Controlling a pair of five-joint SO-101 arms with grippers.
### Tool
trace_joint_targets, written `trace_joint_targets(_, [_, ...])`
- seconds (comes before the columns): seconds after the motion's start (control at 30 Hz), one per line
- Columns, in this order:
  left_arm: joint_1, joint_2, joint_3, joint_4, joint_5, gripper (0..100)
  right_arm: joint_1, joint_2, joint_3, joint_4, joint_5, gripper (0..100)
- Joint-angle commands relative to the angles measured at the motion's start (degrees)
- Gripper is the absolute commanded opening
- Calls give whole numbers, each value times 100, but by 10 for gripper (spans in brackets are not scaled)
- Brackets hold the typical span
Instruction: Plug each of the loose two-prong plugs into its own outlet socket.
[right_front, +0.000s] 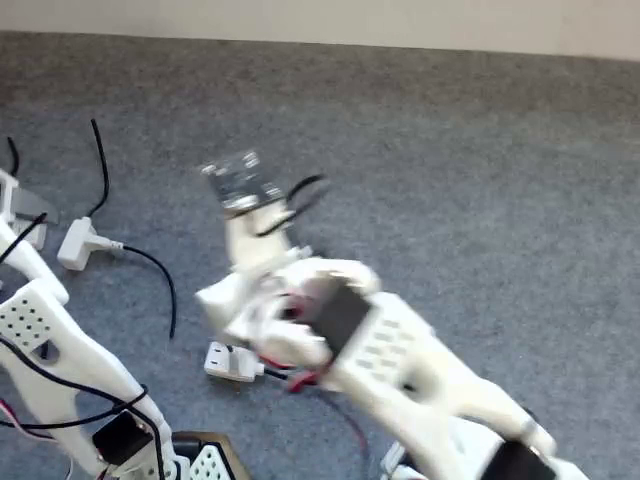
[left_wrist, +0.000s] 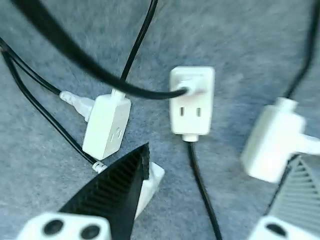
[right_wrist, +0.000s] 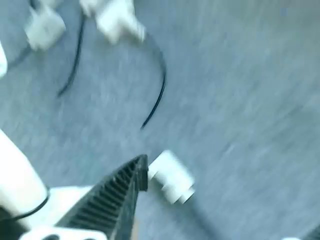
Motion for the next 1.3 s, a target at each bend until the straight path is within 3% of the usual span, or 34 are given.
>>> trace_joint_targets(0.0, [567,-1789,1666,62,-44,400,998,-927,409,268,976,471])
trace_joint_targets(0.1, [1042,-3037,3398,53,-554,400,1833,-1059,796,664,1169,398])
trace_joint_targets(0.23, [1622,-4734,5534,26,-1284,399,3204,-1147,1007,787,1978,309])
trace_joint_targets(0.33, [2105,-6009,7055,18,-2365,399,3873,-1130,1420,567,2312,283])
trace_joint_targets(0.4, [2492,-6809,8127,-185,-2804,376,4022,-1147,2044,251,2497,282])
trace_joint_targets(0.53, [3257,-8268,10211,-1433,-3077,325,4048,-1147,3521,-848,2602,282])
trace_joint_targets(0.67, [3943,-9560,11837,-1820,-3719,328,4242,-1147,4681,-1974,2602,283])
trace_joint_targets(0.9, [4796,-10923,13455,-2716,-3824,353,4558,-1112,5305,-2985,2637,284])
trace_joint_targets(1.1, [5095,-10624,14105,-3736,-3763,352,4549,-1138,5560,-3011,2611,284])
trace_joint_targets(1.27, [5516,-10193,14132,-4281,-3165,351,4549,-1130,5587,-3213,2602,284])
